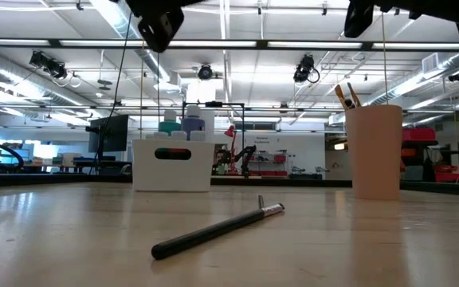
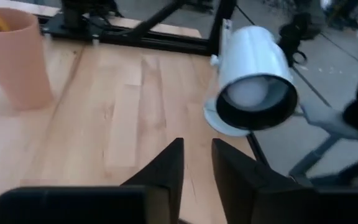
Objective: Pick & Place Paint Supplies
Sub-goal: Put the silver paint brush into the orange cup
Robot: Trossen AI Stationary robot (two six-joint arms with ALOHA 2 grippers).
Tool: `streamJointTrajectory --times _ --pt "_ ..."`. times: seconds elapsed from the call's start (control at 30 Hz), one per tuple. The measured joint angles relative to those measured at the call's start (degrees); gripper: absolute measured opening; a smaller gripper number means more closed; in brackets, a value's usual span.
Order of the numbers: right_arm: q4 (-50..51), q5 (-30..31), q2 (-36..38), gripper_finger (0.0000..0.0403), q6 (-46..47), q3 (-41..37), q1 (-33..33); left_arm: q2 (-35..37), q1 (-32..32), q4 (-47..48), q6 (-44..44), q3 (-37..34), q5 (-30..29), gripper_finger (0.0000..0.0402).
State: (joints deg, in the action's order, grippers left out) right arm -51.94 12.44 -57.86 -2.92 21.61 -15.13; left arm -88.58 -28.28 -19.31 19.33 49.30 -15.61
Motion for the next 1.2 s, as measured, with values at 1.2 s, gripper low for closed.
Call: streamJointTrajectory --times 1.2 --pt "0.28 0.05 -1.27 0.0059 -3.27 -0.02 -1.40 -30.60 6.36 9.42 2.32 15.86 -4.54 0.0137"
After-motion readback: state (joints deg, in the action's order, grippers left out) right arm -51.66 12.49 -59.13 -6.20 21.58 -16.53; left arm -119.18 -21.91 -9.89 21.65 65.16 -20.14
